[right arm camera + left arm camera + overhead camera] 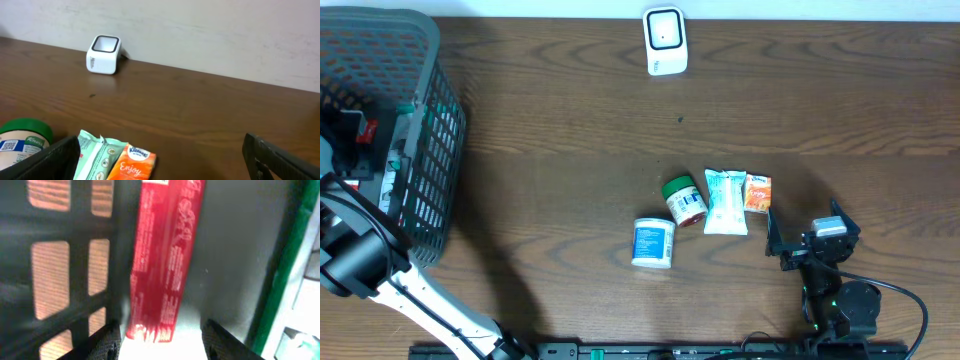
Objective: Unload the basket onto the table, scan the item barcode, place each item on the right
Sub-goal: 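Close the left gripper on the red snack stick in the basket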
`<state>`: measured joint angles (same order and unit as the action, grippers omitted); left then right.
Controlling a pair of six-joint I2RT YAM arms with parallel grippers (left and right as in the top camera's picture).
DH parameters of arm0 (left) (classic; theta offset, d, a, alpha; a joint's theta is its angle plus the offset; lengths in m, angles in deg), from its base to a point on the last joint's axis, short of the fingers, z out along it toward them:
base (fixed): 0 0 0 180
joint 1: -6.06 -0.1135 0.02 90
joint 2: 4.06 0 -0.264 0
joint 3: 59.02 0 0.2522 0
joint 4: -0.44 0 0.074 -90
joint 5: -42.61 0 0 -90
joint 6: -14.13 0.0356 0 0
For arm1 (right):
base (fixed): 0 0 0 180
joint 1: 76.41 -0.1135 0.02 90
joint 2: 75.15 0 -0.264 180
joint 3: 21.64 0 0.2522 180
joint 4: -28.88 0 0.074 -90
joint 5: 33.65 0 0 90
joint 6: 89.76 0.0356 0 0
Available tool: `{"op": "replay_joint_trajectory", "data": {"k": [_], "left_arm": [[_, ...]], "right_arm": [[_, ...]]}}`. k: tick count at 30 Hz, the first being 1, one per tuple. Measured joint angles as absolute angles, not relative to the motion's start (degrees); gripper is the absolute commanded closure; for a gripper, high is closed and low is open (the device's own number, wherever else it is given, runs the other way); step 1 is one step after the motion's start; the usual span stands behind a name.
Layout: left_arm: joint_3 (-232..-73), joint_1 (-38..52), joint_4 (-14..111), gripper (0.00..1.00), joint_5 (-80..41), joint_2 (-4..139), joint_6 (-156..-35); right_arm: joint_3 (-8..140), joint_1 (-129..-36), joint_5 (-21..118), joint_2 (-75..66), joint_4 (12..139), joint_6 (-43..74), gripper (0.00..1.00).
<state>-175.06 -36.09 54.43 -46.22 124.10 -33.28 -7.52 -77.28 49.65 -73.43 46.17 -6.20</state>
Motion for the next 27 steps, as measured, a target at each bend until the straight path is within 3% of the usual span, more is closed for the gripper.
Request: {"op": "replay_joint_trajectory", "data": {"k": [10,16,22,27], "left_arm": [[-174.93,-36.20,53.86,0.46,-44.72,124.43,-32.34],[-175.61,-36.23,56.18,0.60,-41.70,124.84,-32.34],[-175.63,-35.85,57.73,0.60,-39.54,124.84,-32.34],[-175.67,-35.11,55.65,0.49,-38.68,125.00,-36.17]], "right_arm": [[-7.52,-77.28,49.65,-73.43,46.17,-6.20,0.01],[-7.52,-77.28,49.65,-73.43,46.15,-6.20,0.01],[-7.52,-77.28,49.65,-73.43,46.17,-6.20,0.01],[-7.52,-77.28,49.65,-73.43,46.17,-6.20,0.01]]}}
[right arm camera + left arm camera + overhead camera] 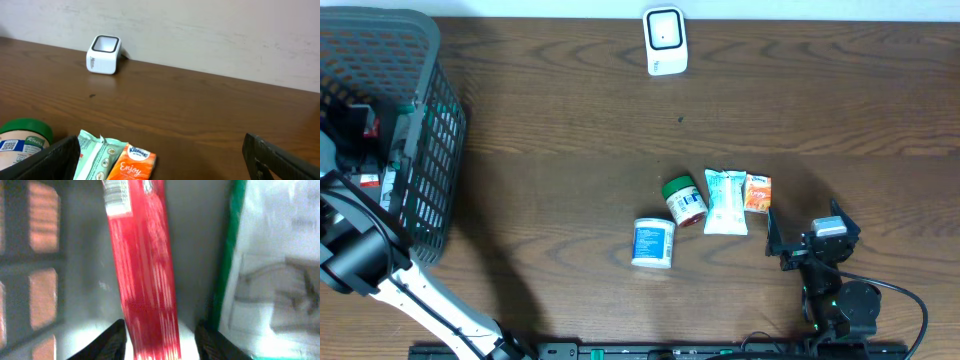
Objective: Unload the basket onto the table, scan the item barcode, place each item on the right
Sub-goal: 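Close the left gripper on the red snack stick in the basket, then lift the red stick out of the basket toward the table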
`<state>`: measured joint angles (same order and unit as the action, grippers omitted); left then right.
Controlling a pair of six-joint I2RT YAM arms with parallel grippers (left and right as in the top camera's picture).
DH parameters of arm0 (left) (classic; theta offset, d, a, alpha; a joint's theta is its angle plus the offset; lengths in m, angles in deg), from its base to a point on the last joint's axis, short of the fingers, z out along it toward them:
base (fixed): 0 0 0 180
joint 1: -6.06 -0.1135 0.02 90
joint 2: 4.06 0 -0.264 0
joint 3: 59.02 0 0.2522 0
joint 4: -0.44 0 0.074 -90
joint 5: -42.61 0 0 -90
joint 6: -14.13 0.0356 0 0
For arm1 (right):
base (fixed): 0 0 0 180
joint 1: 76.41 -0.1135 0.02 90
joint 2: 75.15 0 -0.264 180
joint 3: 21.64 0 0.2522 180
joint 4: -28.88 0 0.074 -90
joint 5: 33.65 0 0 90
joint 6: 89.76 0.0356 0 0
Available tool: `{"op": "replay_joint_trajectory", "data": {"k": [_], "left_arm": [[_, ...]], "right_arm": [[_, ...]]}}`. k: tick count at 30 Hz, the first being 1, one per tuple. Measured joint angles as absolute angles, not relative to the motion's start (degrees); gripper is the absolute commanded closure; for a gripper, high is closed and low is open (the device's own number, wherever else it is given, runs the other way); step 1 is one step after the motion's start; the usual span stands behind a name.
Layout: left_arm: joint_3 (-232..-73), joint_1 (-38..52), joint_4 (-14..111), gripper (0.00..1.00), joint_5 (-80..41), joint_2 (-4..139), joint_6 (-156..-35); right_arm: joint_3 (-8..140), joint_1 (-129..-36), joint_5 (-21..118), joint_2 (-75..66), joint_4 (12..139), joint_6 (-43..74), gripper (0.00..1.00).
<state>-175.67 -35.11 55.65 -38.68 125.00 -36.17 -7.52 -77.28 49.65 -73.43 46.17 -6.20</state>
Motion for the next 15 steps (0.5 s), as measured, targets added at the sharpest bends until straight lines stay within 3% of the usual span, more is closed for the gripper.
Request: {"op": "replay_joint_trajectory", "data": {"k": [6,15], "left_arm": [[-175.67,-34.98,51.21,0.49,-37.85,125.70,-45.70],[-174.30,-34.98,48.61,0.51,-36.76,125.65,-50.00]], "right_arm": [[-7.52,-77.28,49.65,-73.43,46.15,-6.20,0.01],[-7.52,-77.28,49.68,-73.43,46.17,-6.20,0.01]]}}
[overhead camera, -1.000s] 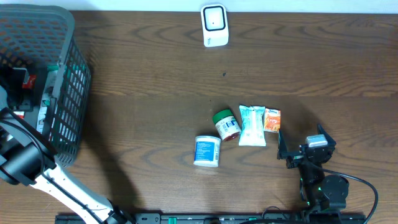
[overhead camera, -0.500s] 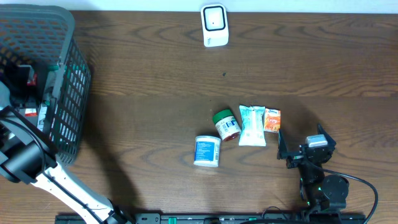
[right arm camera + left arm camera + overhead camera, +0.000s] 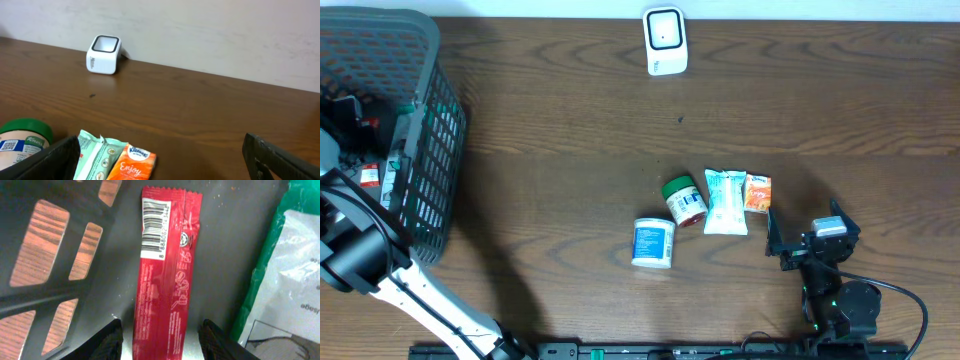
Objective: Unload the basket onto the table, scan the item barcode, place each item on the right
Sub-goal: 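Lift the red stick out of the basket toward the table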
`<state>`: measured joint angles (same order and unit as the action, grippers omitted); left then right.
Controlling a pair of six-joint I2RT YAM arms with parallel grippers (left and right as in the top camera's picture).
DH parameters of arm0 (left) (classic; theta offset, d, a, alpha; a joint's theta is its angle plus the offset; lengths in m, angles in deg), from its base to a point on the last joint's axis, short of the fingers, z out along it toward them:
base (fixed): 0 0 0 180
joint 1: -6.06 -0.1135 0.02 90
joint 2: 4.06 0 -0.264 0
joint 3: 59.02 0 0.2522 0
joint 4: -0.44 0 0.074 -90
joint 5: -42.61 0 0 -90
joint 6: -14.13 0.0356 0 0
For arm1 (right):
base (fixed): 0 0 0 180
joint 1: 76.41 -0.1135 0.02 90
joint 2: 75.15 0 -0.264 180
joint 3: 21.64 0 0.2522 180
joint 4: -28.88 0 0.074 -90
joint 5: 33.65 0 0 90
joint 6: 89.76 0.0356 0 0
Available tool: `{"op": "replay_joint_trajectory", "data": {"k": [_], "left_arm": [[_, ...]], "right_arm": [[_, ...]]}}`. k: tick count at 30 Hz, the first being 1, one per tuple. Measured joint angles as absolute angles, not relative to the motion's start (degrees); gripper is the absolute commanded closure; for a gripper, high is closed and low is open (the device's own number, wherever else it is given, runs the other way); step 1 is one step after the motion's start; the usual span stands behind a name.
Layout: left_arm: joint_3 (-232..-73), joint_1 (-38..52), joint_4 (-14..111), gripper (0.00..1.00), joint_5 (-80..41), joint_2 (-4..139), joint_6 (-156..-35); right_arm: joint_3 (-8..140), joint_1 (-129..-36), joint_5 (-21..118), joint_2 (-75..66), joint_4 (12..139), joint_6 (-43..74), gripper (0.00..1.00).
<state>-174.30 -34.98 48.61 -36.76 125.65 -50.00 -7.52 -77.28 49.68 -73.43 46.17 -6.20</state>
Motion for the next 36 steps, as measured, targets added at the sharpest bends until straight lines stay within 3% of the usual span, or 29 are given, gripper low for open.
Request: {"op": "replay_joint_trajectory", "data": {"k": [2,3,6,20,31,36], "left_arm": [[-173.55,-35.00,48.11,0.66,-36.54,125.35,-50.37],[-173.25,-35.02,47.96,0.81,-36.19,125.24,-50.55],[-172.64,-34.98,47.63,0.92,-36.17,124.84,-50.53],[-170.65,-34.54,47.15,0.93,-37.20,120.78,-58.46],[-170.49,-34.30,45.47,0.93,-37.24,90.51,-76.14],[-170.84,-30.63,54.56,0.93,-35.27,78.79,-83.79]], "right_arm": [[-7.52,-77.28,49.65,-73.43,46.17,-6.20,0.01],[-7.52,-77.28,49.65,-73.43,46.17,-6.20,0.01],[-7.52,-77.28,49.65,-73.43,46.17,-6.20,0.01],[-7.52,-77.28,49.65,-73.43,46.17,-6.20,0.01],[-7.52,-77.28,49.68,-73.43,46.15,-6.20,0.01],[-7.52,-77.28,49.68,-73.43,46.17,-6.20,0.01]]}}
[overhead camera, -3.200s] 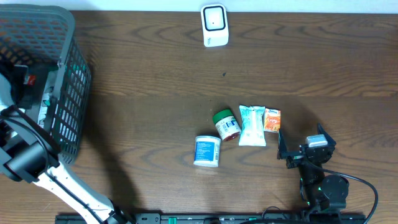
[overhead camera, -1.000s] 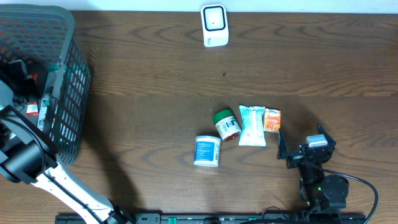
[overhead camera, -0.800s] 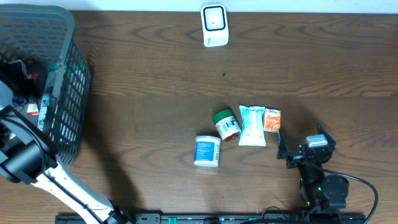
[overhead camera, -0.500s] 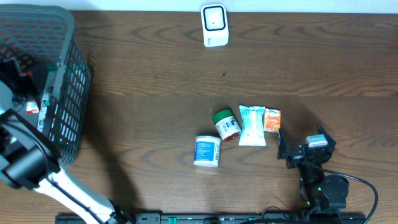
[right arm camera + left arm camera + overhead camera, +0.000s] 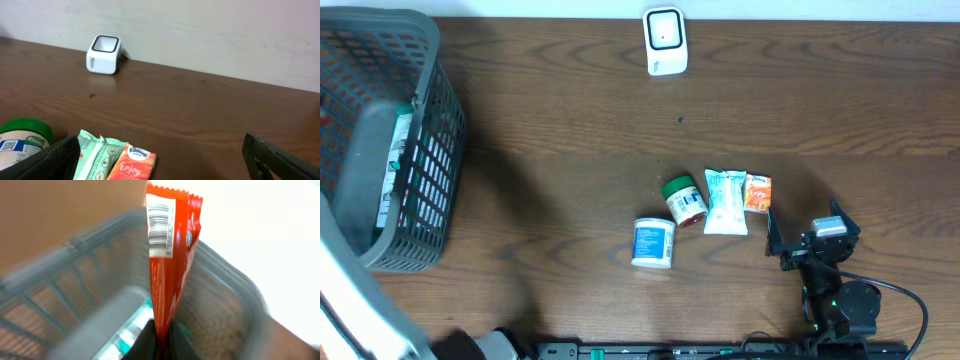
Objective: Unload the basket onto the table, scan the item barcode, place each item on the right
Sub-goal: 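Lift the red stick out of the basket toward the table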
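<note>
A red snack packet [image 5: 167,265] hangs upright from my left gripper [image 5: 161,330], which is shut on its lower end. The white barcode label [image 5: 160,225] faces the left wrist camera near the packet's top. Below it, blurred, lies the grey mesh basket [image 5: 380,130]. In the overhead view the left arm is only a grey blur [image 5: 350,290] at the left edge, and the packet does not show there. The white barcode scanner [image 5: 664,41] stands at the table's far edge, also seen as the scanner [image 5: 103,54]. My right gripper [image 5: 804,222] rests open near the front right.
Mid-table lie a white tub [image 5: 653,242], a green-lidded jar [image 5: 684,200], a mint-green packet [image 5: 726,201] and an orange tissue pack [image 5: 758,192]. The basket holds a green-and-white package [image 5: 396,160]. The right gripper's fingers [image 5: 50,160] flank the tissue pack.
My left gripper was open over the red packet lying flat on the basket floor. Now it is shut on the packet and holds it upright above the basket. The right arm is unmoved.
My left gripper was open inside the basket with the red packet between its fingers, then closer beside the green package, then above the flat packet with its barcode showing. Now it holds the packet up over the basket. The right gripper stayed open throughout.
</note>
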`<state>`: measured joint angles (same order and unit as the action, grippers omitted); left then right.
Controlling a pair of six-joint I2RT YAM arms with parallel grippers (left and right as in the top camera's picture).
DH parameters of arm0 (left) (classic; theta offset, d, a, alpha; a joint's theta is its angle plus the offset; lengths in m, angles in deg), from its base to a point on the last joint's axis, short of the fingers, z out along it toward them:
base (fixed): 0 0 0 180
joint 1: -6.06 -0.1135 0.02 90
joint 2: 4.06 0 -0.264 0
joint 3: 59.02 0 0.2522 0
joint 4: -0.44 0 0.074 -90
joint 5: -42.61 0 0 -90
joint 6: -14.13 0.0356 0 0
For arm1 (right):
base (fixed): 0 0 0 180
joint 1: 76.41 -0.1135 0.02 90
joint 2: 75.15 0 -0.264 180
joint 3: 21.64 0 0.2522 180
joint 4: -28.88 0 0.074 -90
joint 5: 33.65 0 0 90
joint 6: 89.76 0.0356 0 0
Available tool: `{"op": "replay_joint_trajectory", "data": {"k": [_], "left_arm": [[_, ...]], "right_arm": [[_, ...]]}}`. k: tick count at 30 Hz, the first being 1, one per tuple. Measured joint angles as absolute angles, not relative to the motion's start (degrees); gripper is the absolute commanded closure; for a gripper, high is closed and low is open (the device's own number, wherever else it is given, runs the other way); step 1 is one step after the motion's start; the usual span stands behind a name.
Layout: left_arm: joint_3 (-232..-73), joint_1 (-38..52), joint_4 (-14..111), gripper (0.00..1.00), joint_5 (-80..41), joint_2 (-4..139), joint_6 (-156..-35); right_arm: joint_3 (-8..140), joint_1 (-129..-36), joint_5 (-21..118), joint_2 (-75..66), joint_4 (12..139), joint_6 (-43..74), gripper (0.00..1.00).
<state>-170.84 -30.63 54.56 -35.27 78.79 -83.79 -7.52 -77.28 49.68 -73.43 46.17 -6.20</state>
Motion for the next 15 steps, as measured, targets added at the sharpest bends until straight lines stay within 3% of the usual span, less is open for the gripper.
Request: {"op": "replay_joint_trajectory", "data": {"k": [9,15], "left_arm": [[-170.93,-9.60,78.05,0.93,-29.68,68.74,-88.03],[-162.06,5.94,79.06,0.93,-29.44,70.70,-88.14]], "right_arm": [[-7.52,-77.28,49.65,-73.43,46.15,-6.20,0.01],[-7.52,-77.28,49.65,-73.43,46.19,-6.20,0.01]]}}
